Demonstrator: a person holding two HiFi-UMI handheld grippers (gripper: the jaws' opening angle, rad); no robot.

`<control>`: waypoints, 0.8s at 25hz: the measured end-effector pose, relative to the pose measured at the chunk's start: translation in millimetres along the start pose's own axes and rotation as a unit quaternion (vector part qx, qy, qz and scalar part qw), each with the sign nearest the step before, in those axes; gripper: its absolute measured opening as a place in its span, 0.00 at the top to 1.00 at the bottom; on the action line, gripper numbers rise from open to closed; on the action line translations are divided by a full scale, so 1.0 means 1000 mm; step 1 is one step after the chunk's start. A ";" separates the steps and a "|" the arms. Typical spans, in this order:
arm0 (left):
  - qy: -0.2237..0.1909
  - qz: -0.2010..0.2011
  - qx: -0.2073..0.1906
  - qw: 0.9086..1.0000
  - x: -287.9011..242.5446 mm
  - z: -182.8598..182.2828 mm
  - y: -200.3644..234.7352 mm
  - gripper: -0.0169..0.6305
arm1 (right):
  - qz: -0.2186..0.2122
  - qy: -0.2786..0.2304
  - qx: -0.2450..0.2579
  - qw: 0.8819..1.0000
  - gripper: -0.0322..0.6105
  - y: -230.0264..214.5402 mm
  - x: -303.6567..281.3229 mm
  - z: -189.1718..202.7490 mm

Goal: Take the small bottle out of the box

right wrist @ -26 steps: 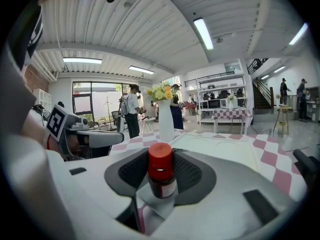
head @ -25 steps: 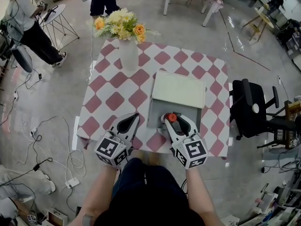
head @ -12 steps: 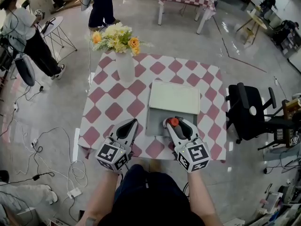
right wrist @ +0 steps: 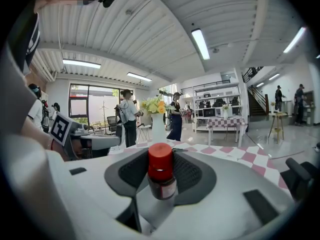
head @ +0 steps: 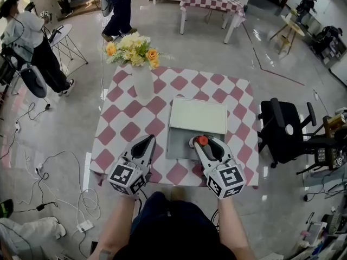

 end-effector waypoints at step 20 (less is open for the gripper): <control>-0.023 -0.022 -0.004 0.999 0.004 -0.026 0.012 0.97 | 0.034 -0.032 -0.007 0.999 0.72 -0.022 0.031 -0.024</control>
Point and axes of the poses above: the fingertips, and each gripper's own axes: x backward along the fingers, y to its left, z out of its underside, the point moved 6 cm from there along x, backward along the fingers, and after that the axes turned 11 degrees about y, right-handed, at the moved point
